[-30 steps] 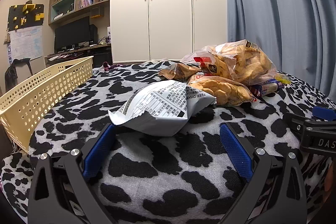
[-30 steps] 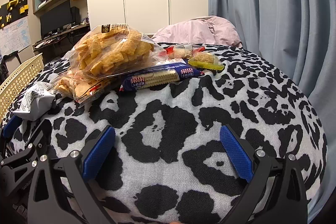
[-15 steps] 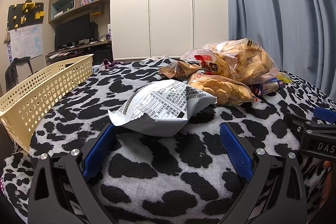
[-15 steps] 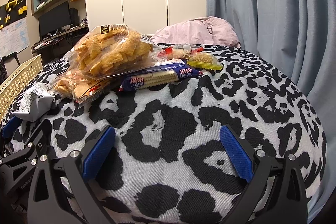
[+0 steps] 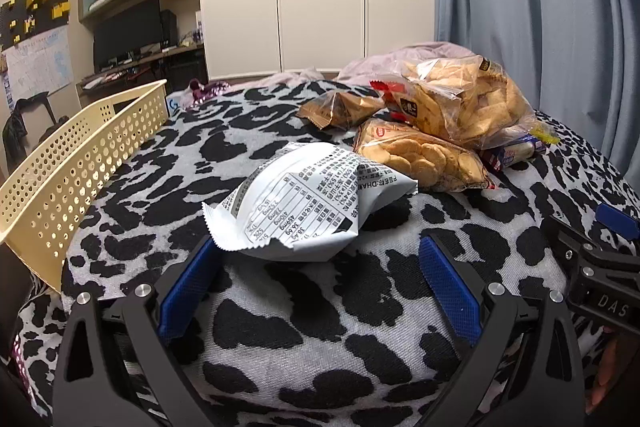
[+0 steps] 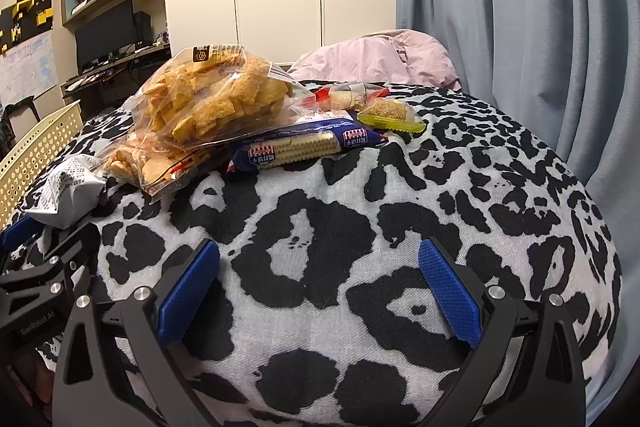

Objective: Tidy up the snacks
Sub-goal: 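Move the left gripper toward the white printed snack bag, then close the left gripper on the white printed snack bag and lift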

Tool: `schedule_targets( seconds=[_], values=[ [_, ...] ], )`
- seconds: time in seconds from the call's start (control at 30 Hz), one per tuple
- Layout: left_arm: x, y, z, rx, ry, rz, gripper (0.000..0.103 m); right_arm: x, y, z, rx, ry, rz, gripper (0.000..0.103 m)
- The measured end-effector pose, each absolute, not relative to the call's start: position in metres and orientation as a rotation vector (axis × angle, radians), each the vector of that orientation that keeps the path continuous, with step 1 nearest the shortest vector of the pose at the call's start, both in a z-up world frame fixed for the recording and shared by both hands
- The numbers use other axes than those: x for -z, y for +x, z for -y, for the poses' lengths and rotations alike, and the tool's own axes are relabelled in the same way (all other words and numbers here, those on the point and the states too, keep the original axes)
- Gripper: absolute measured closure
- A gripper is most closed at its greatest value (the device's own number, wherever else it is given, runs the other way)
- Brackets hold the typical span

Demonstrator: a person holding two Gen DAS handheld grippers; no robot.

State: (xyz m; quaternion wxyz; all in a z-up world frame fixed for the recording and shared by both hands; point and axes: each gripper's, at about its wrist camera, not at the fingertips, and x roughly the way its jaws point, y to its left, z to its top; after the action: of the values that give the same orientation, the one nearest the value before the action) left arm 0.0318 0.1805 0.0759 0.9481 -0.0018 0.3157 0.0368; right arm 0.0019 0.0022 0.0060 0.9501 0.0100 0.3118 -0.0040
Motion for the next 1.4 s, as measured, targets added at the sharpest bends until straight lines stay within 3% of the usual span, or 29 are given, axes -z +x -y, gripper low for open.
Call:
schedule_targets(
  seconds=[0.27,1.17,1.4],
  values=[
    [-0.081,0.046,-0.18,-0.075,-0.006,-0.719,0.002,-0.01,0.007,-0.001,0.001,0.019,-0.655,0.005],
    [-0.112,0.043,-0.219,-0.007,-0.037,-0.677,0.002,-0.037,-0.002,-0.008,-0.105,0.028,-0.627,0.005],
    [-0.112,0.067,-0.212,0.099,0.062,-0.705,0.002,-0.039,0.0,-0.011,-0.122,0.028,-0.632,0.005]
  ],
)
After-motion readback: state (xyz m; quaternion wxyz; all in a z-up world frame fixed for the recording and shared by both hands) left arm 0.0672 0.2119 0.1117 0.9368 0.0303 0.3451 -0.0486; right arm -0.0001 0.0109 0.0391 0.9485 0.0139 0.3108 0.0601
